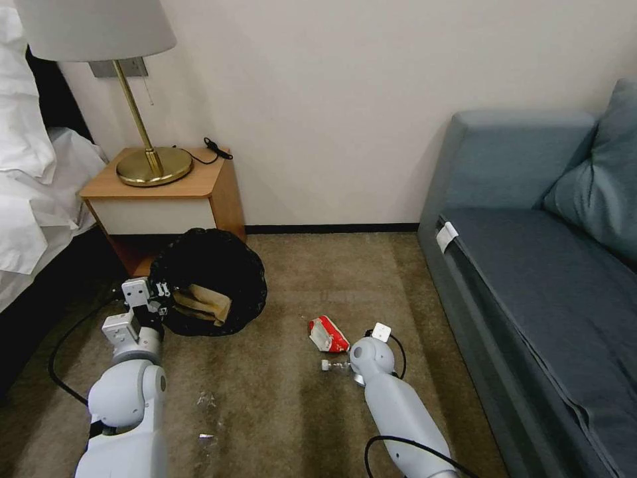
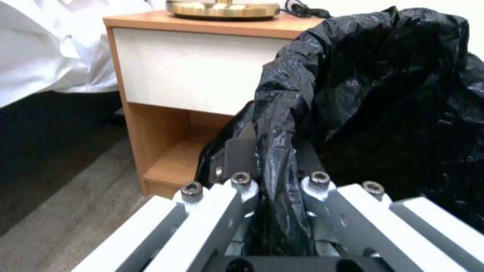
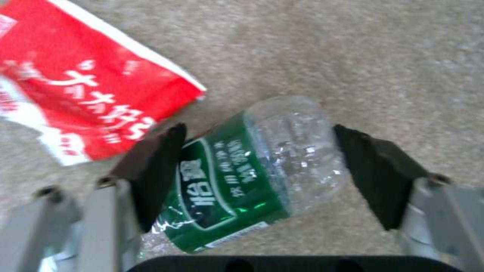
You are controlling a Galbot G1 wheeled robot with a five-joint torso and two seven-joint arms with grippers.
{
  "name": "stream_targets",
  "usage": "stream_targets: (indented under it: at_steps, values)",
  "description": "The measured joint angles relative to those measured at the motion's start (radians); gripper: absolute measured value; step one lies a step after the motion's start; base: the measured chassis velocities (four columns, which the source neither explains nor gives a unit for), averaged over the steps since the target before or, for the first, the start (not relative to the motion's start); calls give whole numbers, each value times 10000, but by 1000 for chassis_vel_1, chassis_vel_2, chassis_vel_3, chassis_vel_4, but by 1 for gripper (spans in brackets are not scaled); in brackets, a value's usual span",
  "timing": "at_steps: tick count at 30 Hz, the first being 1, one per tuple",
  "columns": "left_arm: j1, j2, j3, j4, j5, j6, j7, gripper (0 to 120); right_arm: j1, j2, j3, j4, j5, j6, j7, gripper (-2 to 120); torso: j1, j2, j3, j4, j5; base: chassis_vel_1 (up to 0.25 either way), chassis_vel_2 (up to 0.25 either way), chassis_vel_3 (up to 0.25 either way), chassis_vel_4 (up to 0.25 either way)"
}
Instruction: Pick up the trash bin, then pick up the garbage on the floor and place it into the trash bin.
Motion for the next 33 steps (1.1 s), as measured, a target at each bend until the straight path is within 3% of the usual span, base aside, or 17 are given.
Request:
stream_targets:
  at_steps: [7,9,10,12,15,19,22,28,29,30,31,32,33]
  values:
    - [37,-10,6,-82,7,12,-11,4,-58,-1,38,-10,-134,113,-273,56,0,0,0,1,-1,0,0,0,0]
    - [49,-13,1,-122,8,14,-18,4,-106,-2,74,-41,-275,215,-401,42,0,0,0,0,0,0,0,0,0]
    - [49,-13,1,-122,8,14,-18,4,-106,-2,74,-41,-275,215,-401,42,0,0,0,0,0,0,0,0,0]
    - [46,-13,-4,-157,9,27,-23,4,-148,-2,67,-90,-547,303,-561,30,0,0,0,0,0,0,0,0,0]
    - [40,-9,-6,-162,8,29,-23,4,-150,-2,65,-108,-651,328,-605,26,0,0,0,0,-1,0,0,0,0]
    - [16,16,-35,-126,-1,29,-27,4,-132,-2,77,-131,-1047,480,-773,6,0,0,0,1,0,0,0,0,0]
    - [-6,20,-12,-91,-7,29,-27,4,-71,-2,83,-172,-1378,616,-895,0,0,0,1,1,0,0,0,0,0]
    - [-38,61,-6,-62,-34,29,-27,4,-12,-3,90,-138,-2424,1061,-1402,0,0,0,0,0,-1,0,0,0,0]
    - [-44,65,-8,-55,-41,29,-27,4,-8,-2,55,-86,-2687,1145,-1529,0,0,0,0,0,0,0,0,0,0]
    - [-41,82,-16,-33,-64,24,-27,4,-63,-3,-132,-129,-4836,2244,-2542,2,0,0,0,0,-1,0,0,0,0]
    - [-41,82,-16,-33,-64,24,-27,4,-63,-3,-132,-129,-4836,2244,-2542,2,0,0,0,0,-1,0,0,0,0]
    - [-35,97,-17,-21,-75,19,-24,4,-132,-4,-370,-218,-6488,3477,-3794,10,0,0,0,-1,-1,0,0,0,0]
    - [-31,116,-22,-17,-82,18,-20,4,-151,-72,-491,-269,-7402,4272,-4847,16,0,0,0,4,4,0,0,0,0]
